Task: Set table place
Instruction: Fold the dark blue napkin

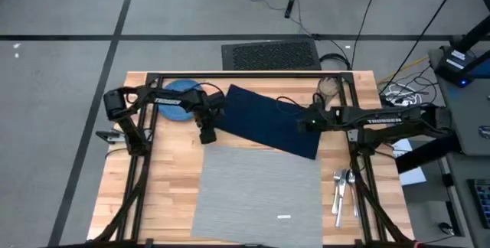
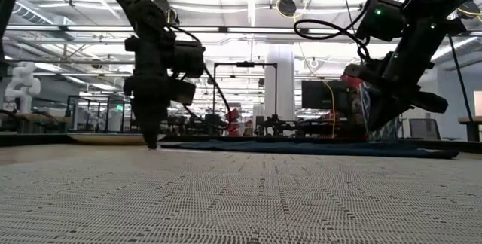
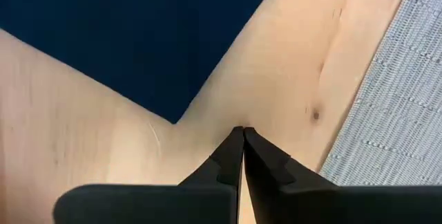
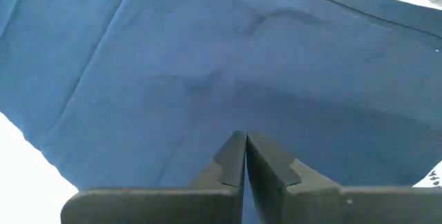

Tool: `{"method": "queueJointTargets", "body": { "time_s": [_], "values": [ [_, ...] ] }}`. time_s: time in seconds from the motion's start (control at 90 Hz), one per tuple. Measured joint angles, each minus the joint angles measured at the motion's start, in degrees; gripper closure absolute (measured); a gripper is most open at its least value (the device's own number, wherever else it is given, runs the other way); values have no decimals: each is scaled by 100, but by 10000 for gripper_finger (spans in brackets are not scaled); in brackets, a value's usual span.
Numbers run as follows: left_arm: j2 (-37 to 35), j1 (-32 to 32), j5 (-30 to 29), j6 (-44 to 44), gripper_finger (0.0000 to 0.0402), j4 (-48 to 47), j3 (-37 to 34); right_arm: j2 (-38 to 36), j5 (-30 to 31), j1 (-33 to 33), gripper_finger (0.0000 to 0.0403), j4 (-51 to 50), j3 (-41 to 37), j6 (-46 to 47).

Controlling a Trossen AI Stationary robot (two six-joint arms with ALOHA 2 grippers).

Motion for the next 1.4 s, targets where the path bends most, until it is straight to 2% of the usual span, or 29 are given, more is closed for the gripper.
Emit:
{"method": "queueJointTargets", "body": {
  "time_s": [0.111,0.178,0.311,0.456,0.678,0.878,1.067,1.2,1.4],
  "values": [
    [-396,22,-55,-174,401,1016,62,0,98,0,402,16,0,83],
    [-445,-13,129,-193,401,1288,14,0,136,0,402,25,0,84],
    [-255,-128,72,-322,401,1889,25,0,155,-22,403,81,0,84],
    [279,-182,-183,-323,401,2031,15,2,149,-22,403,113,0,167],
    [531,-198,-75,-216,401,1608,65,2,80,21,403,114,0,232],
    [472,-214,80,361,401,274,52,2,-122,22,403,101,0,92],
    [60,-150,-103,450,401,260,2,2,-61,-67,400,223,0,-176],
    [-376,-33,-331,277,401,830,17,2,-49,-386,372,346,0,-797],
    [-629,71,-333,260,401,948,17,48,-349,-1079,292,656,2,-1432]
  ]
}}
